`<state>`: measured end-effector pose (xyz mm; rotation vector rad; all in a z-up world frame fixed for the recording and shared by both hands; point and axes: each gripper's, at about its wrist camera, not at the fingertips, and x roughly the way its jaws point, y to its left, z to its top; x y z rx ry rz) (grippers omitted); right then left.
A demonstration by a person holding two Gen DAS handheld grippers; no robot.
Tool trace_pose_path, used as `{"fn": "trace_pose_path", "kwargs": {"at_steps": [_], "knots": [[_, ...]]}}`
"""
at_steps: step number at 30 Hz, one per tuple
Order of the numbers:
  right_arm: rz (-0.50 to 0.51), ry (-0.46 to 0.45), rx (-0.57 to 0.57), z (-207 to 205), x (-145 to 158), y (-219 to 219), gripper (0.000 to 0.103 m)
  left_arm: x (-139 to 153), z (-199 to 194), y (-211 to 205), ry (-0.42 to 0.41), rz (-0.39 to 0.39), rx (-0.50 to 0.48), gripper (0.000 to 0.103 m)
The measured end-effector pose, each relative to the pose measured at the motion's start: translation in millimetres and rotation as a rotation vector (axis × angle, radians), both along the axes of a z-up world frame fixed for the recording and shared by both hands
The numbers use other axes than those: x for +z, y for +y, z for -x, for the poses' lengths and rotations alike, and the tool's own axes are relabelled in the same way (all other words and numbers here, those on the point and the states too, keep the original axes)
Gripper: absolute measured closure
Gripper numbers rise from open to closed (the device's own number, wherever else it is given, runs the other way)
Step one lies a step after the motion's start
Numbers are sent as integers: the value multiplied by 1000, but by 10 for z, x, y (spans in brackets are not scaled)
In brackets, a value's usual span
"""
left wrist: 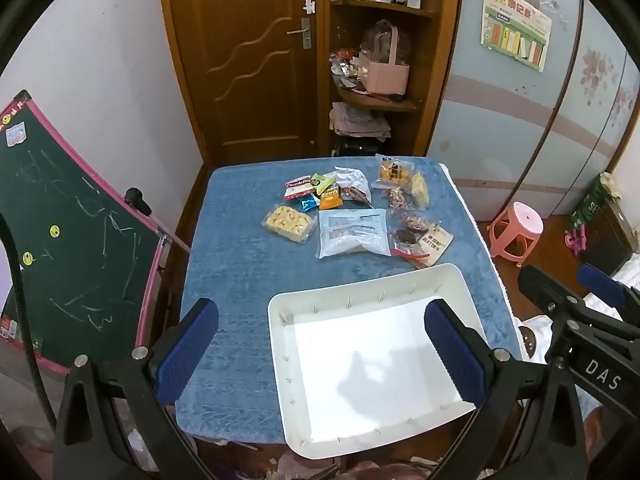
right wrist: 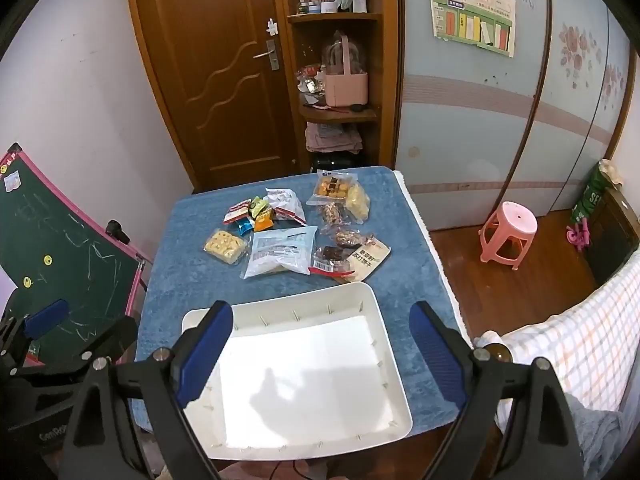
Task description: Organize snacks
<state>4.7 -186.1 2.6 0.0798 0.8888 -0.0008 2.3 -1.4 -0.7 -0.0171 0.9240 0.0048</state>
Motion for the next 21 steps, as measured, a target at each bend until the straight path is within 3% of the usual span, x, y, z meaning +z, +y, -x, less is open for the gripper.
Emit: {"fn": "trace_pose_path", "kwargs": {"at_steps": [21], "knots": [[-5,9,0,-35,-34,-49,12,-48,-25,-82,18,0,-2,1]]}}
